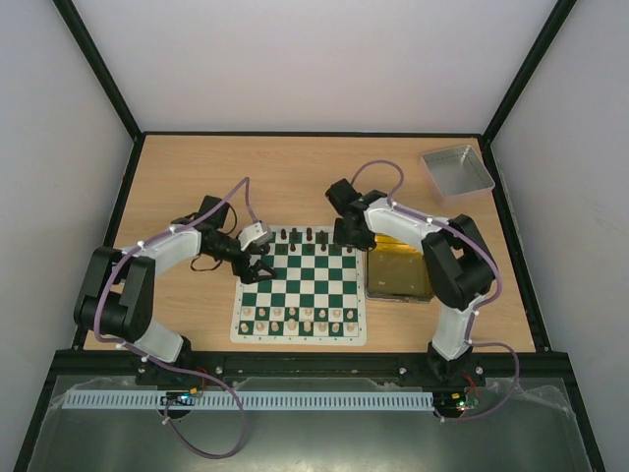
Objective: Set up the chess pieces on the board
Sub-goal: Place the chess piece on the chessboard, then reset both arms
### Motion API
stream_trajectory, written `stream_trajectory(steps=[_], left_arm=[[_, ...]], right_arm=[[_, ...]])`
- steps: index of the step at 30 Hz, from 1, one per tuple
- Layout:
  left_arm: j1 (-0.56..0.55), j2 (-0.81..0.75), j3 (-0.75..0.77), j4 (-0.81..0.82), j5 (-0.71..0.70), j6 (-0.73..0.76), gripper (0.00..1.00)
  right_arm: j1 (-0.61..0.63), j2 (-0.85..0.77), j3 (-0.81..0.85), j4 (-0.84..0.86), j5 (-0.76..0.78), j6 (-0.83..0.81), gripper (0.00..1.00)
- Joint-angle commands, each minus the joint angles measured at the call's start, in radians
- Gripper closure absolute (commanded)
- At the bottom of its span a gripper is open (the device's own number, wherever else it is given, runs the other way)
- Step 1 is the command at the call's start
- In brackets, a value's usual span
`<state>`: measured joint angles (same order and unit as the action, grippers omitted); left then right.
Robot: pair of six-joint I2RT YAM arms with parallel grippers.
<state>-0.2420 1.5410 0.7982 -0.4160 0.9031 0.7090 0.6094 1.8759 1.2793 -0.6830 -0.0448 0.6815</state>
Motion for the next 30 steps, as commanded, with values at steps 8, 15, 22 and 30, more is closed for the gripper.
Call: stream_trajectory(steps=[8,15,22,30], left_arm=[[-0.056,-0.049,0.146,-0.158,-0.234,-0.059,0.01],[-0.069,-0.162,0.195,-0.317,-0.371,-0.080,0.01],[-0.071,-0.277,0.153,-0.364,-0.404,-0.167,0.01],[-0.064,-0.330,0.122,-0.326,-0.361,-0.225,0.01]], right_arm=[[0.006,-0.290,-0.080,-0.032,0.096,0.027,0.42],[0.011,-0.562,-0.352,0.072,0.023,0.080,0.00],[0.117,-0.806,-0.538,0.150,0.003,0.165,0.02],[0.222,-0.902,-0.579,0.213,0.020,0.174,0.02]])
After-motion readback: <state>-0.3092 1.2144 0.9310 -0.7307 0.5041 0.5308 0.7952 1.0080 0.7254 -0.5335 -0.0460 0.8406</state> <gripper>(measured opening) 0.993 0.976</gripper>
